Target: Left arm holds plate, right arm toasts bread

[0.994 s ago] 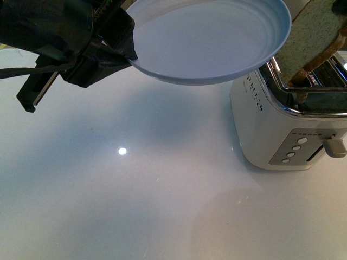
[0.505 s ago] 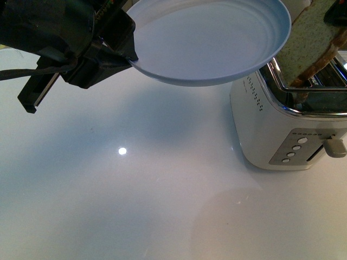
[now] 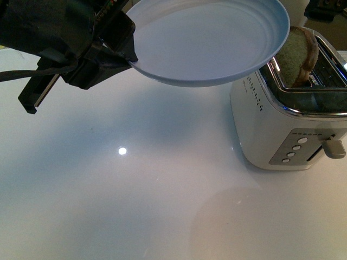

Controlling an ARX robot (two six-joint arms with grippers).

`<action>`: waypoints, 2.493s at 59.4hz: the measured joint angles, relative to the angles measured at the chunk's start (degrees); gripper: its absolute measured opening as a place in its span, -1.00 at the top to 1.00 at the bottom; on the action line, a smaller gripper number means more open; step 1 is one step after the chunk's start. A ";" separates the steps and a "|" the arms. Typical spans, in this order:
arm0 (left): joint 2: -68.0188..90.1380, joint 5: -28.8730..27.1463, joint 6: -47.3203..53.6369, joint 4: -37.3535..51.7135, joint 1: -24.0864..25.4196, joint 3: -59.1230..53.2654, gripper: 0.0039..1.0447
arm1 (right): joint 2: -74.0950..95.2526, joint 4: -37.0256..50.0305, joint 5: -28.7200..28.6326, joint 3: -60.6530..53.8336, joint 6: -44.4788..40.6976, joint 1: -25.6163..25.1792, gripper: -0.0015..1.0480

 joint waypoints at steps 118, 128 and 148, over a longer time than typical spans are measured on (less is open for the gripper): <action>0.70 -1.03 1.29 0.72 -0.81 0.00 0.95 | -68.94 9.99 -9.27 -50.31 -10.84 -9.75 0.97; 0.70 -1.01 1.29 0.68 -0.83 0.00 0.95 | -71.60 9.90 -9.29 -51.56 -10.86 -9.75 0.97; 0.70 -1.05 1.42 0.59 -0.87 0.00 0.95 | -78.73 2.99 -9.27 -51.58 -10.86 -9.75 0.97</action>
